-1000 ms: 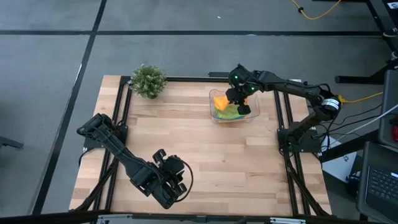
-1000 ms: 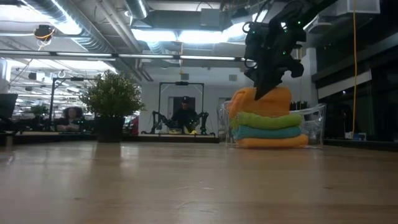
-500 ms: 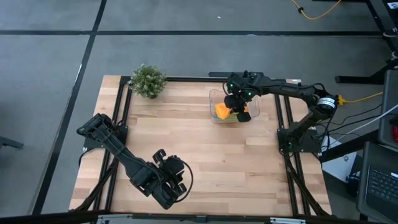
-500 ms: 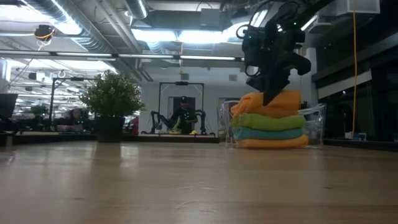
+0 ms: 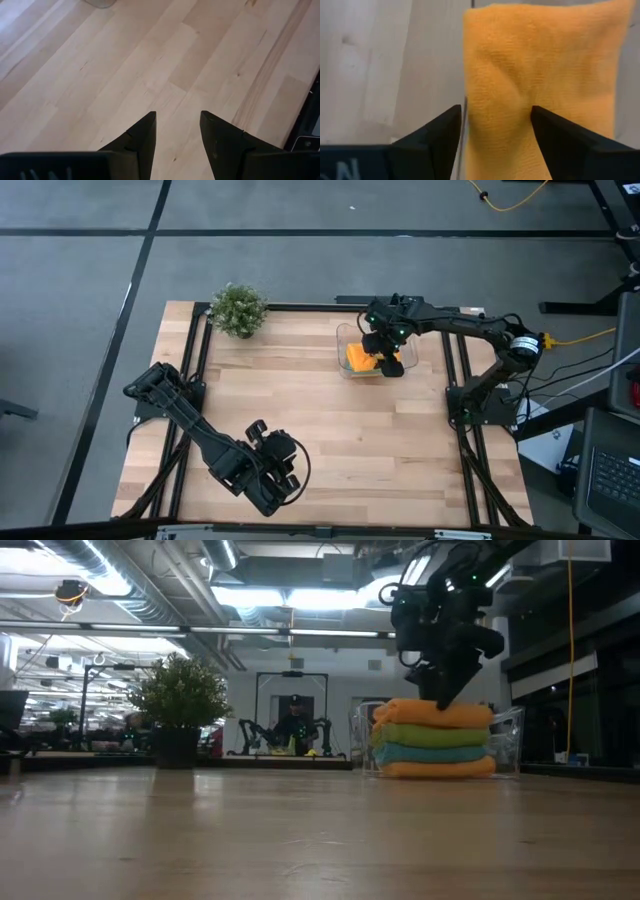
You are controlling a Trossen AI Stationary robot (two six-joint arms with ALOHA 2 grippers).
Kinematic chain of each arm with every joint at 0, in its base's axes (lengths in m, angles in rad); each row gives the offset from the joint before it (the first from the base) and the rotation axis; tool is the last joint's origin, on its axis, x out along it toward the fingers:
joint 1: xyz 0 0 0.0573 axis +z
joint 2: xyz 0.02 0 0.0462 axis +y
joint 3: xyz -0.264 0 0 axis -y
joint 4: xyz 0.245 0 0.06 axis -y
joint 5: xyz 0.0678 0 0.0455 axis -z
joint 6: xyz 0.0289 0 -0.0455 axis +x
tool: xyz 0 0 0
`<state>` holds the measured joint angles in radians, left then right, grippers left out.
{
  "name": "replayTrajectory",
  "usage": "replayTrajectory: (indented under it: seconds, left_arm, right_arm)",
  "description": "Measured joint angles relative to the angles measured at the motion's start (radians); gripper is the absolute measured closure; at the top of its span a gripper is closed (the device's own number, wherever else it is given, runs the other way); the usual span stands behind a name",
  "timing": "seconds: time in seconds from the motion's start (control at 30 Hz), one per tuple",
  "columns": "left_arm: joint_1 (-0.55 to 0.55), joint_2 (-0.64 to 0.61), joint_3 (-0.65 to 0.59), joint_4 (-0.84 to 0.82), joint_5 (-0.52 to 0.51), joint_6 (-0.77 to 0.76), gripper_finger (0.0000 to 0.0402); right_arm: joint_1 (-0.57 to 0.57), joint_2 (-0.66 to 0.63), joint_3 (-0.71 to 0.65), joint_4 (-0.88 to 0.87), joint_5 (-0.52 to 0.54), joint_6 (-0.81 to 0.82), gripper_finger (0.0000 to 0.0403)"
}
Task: Fold microfiber towels
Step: Stack the orange microfiber cloth on top of the green microfiber cloth in the bin
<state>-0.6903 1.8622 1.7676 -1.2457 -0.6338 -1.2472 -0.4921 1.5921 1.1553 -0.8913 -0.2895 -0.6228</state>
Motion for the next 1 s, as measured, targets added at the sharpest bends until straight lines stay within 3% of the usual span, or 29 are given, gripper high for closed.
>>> replayTrajectory:
  seconds: [0.2, 0.43, 0.6, 0.73, 0.83, 1.0]
  left_arm:
    - [0.000, 0.000, 0.000, 0.000, 0.000, 0.000, 0.0257]
    - [0.000, 0.000, 0.000, 0.000, 0.000, 0.000, 0.0257]
    - [0.000, 0.000, 0.000, 0.001, 0.000, 0.000, 0.0257]
    - [0.000, 0.000, 0.000, 0.002, 0.000, -0.001, 0.0257]
    - [0.000, 0.000, 0.000, 0.002, 0.000, -0.001, 0.0257]
    - [0.000, 0.000, 0.000, 0.005, 0.000, -0.008, 0.0257]
  right_arm:
    - [0.002, 0.000, 0.068, -0.092, 0.091, 0.122, 0.0158]
    - [-0.002, 0.000, 0.201, -0.118, 0.097, 0.300, 0.0165]
    - [-0.004, 0.000, 0.210, -0.067, 0.105, 0.433, 0.0167]
    - [-0.003, -0.002, 0.150, 0.060, 0.010, 0.382, 0.0167]
    - [-0.014, -0.005, 0.075, 0.252, -0.079, 0.422, 0.0167]
    - [-0.024, -0.010, -0.031, 0.413, -0.093, 0.464, 0.0167]
